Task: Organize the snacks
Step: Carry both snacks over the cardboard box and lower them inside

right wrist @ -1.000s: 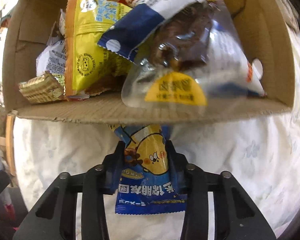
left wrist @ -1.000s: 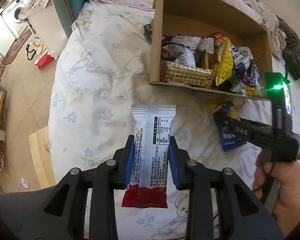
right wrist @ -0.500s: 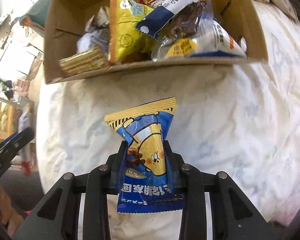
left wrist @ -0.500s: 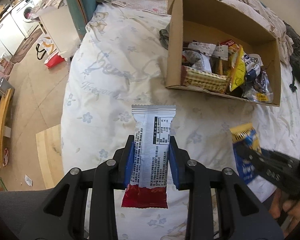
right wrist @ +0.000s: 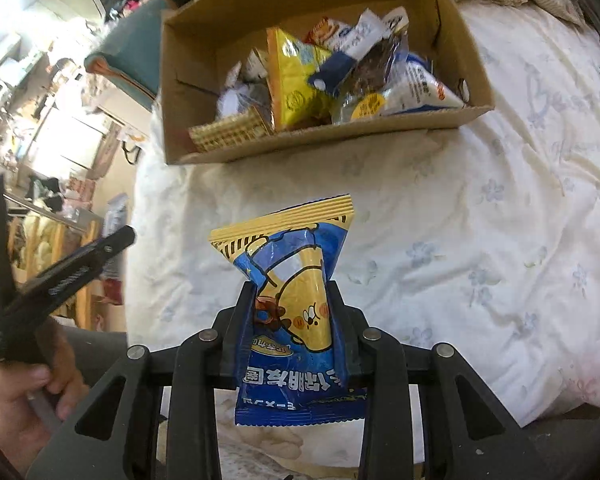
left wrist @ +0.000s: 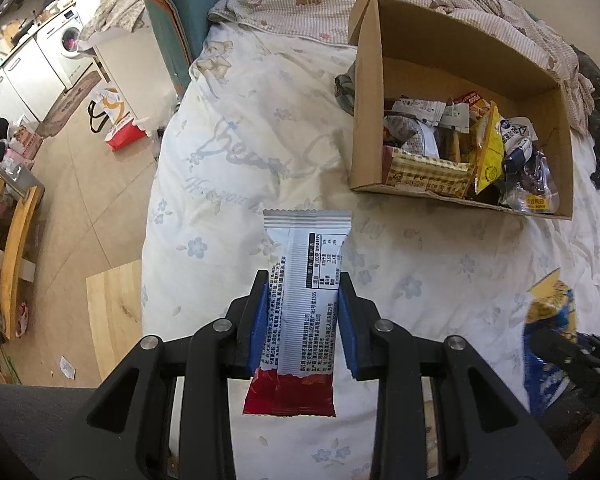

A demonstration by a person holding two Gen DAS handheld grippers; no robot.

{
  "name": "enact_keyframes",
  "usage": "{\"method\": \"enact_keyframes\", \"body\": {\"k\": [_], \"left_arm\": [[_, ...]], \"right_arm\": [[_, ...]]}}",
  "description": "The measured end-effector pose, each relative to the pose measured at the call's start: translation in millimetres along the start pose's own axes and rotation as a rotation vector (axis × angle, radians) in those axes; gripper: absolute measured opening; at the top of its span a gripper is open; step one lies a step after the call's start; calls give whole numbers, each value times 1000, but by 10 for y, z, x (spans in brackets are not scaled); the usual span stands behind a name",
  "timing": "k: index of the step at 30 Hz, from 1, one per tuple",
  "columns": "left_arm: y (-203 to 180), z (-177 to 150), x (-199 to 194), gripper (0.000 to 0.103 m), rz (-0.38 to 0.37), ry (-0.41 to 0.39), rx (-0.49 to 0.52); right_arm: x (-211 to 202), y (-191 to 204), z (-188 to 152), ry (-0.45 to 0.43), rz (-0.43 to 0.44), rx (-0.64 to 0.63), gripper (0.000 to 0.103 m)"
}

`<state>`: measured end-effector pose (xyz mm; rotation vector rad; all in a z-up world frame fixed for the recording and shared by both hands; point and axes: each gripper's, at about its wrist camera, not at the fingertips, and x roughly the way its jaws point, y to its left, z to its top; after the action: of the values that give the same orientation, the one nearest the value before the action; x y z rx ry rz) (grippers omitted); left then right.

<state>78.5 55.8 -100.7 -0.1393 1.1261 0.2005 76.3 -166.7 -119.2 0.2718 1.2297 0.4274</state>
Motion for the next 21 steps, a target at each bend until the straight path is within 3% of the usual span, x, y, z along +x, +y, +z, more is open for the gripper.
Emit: {"method": "enact_keyframes", "body": {"k": [3, 8, 16, 21], "left_arm": [[-8, 3, -71, 28, -10, -36, -2], [-82, 38, -246, 28, -5, -116, 36], [-115, 305, -487, 28, -48, -178, 38], [-165, 544, -576, 28, -59, -208, 55]], "right_arm": [[-198, -73, 28, -47, 95, 40, 34], [-530, -100, 149, -160, 166, 47, 34], [-874, -137, 562, -310, 117, -16, 34], [-945, -244, 790, -351, 107, -8, 34]]}}
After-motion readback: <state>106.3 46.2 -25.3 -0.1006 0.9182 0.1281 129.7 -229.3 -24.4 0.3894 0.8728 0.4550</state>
